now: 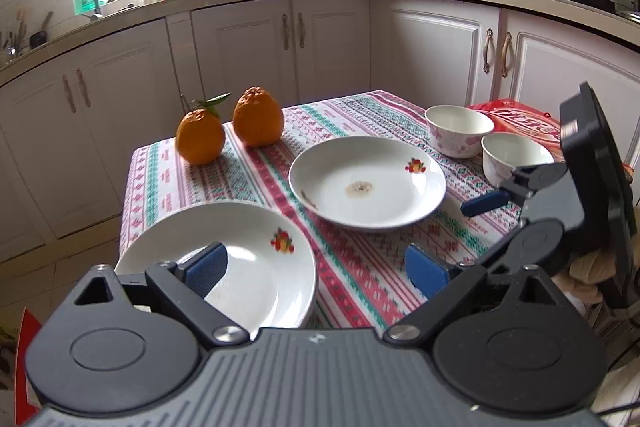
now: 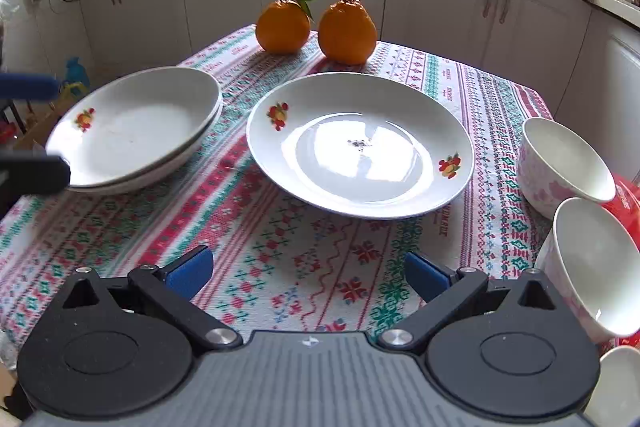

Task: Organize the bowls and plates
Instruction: 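Withdraw both grippers from the stacked deep plates, then move the left gripper to the rim of the stained flat plate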

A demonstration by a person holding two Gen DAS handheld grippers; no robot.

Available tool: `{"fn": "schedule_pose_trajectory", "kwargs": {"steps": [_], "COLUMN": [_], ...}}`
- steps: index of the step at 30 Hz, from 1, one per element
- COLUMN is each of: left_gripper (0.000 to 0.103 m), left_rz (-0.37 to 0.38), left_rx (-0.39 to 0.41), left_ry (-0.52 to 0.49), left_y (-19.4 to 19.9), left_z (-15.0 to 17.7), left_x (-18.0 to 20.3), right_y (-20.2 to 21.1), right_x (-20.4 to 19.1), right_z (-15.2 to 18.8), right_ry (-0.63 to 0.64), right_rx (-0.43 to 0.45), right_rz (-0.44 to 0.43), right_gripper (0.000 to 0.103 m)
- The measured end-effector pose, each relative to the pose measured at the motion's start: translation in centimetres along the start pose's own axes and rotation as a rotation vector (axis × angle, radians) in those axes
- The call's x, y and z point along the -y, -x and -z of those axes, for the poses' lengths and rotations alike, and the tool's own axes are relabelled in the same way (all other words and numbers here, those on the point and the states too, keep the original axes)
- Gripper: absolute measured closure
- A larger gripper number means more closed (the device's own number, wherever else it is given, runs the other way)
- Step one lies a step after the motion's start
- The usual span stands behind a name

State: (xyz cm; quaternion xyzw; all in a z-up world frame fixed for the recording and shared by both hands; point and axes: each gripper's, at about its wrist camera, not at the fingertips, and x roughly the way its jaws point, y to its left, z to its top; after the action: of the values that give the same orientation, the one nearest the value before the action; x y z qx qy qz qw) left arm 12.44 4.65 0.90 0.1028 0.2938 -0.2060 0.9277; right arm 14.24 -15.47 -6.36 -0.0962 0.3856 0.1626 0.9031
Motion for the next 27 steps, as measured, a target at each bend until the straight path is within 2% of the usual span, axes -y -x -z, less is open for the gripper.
{"fn": "schedule_pose_trajectory", "kwargs": {"steps": [5,11,15,27], "left_gripper": [0.007,0.008,0.008,0.011], "left_rz": [0.053,0.095,0.132,0.226], "left_rx": [-0.035,-0.1,-0.149,-0.242], "left_ry": [-0.015,-0.052,-0.056,-0.111], "left_y": [-3.6,-9.2,-13.2,-21.0], "left_z": [-2.5,-5.4,-6.8,-9.2], "left_x": [-0.8,-1.5,-1.9,-1.2], "right_y": [-1.2,-1.9,-2.3,-3.8], "right_x": [0.5,1.8,2.4,3.4], "right_z": [0.2,0.1,-0.1,-1.2], "right_ry": [0.007,-0.045,-0.065,-0.045], "right_rx": [-0.018,-0.022,-0.01,0.026], "right_rz": [0.03,-0.019,-0.001,-0.019], "right_gripper": [0.0,0.0,0.0,0.0]}}
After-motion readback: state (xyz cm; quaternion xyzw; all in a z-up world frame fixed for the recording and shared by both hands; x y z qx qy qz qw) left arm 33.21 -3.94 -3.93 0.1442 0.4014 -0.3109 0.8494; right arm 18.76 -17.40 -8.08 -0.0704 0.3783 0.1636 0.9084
